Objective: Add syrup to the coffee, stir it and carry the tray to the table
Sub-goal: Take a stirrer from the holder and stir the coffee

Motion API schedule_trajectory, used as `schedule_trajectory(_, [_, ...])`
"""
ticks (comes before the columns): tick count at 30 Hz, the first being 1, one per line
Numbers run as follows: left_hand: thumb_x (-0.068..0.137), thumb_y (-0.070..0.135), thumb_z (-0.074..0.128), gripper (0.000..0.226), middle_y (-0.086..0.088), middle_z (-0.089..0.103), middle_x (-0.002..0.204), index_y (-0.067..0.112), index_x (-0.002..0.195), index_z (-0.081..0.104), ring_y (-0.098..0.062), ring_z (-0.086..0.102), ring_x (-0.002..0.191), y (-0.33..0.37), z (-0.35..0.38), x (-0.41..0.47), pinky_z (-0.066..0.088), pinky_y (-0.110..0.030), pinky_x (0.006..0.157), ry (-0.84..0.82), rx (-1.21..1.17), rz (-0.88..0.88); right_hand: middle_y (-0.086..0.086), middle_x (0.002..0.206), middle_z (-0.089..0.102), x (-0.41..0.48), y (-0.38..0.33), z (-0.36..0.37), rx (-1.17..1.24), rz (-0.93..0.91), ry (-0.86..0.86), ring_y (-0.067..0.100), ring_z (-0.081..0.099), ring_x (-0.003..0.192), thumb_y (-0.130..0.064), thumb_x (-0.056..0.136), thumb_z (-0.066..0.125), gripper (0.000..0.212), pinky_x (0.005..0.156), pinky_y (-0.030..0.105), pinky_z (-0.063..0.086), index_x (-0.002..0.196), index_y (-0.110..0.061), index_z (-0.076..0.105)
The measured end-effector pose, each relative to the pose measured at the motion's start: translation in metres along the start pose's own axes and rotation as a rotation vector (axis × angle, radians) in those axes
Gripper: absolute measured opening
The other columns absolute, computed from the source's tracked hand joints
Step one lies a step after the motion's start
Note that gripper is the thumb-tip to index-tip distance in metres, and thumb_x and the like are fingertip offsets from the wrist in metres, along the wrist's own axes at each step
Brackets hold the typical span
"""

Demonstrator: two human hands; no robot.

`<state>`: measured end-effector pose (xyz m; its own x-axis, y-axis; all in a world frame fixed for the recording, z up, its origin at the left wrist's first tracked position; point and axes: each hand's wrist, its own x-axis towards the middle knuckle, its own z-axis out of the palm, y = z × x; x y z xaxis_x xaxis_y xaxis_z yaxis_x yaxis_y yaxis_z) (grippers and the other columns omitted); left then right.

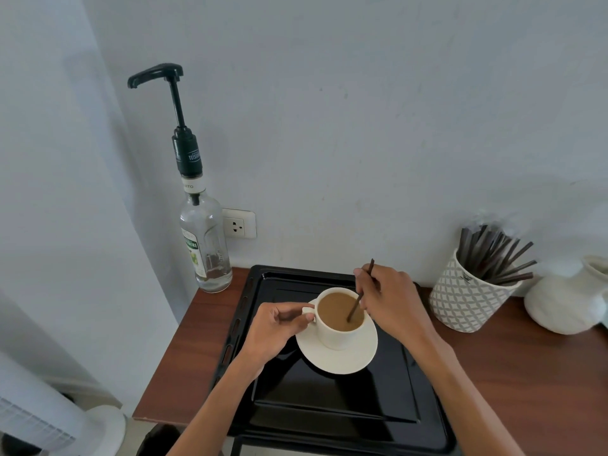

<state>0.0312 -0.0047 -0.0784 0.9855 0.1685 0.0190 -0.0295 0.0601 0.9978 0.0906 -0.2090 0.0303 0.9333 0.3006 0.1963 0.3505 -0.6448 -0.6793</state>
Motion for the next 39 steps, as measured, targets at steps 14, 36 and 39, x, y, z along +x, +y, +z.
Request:
schedule_trajectory(14, [0.084, 0.022, 0.08, 0.021, 0.0, 0.083, 0.106, 0.023, 0.104, 0.084, -0.017, 0.077, 0.105, -0.001, -0.003, 0.002, 0.06, -0.033, 0.095, -0.025, 0.001, -0.015, 0.008, 0.058, 0.067, -0.001, 0.004, -0.004, 0.007, 0.008, -0.002, 0.026, 0.065, 0.057, -0.031, 0.106, 0.049, 0.041, 0.069, 0.049, 0.057, 0.072, -0.012, 0.061])
schedule_trajectory(36, [0.086, 0.02, 0.079, 0.021, 0.0, 0.083, 0.106, 0.024, 0.105, 0.083, -0.017, 0.077, 0.104, -0.003, -0.003, 0.003, 0.06, -0.025, 0.089, -0.043, -0.031, -0.004, 0.0, 0.062, 0.065, 0.003, -0.009, 0.012, -0.008, -0.044, 0.104, 0.018, 0.065, 0.058, -0.028, 0.106, 0.049, 0.034, 0.066, 0.043, 0.057, 0.078, -0.013, 0.062])
schedule_trajectory(39, [0.086, 0.019, 0.079, 0.021, 0.0, 0.082, 0.107, 0.023, 0.106, 0.083, -0.016, 0.077, 0.105, -0.003, -0.003, 0.002, 0.06, -0.026, 0.091, -0.044, -0.028, -0.012, 0.004, 0.061, 0.063, 0.004, 0.002, -0.003, -0.12, -0.013, 0.152, 0.024, 0.062, 0.056, -0.027, 0.106, 0.047, 0.038, 0.063, 0.048, 0.054, 0.077, -0.008, 0.06])
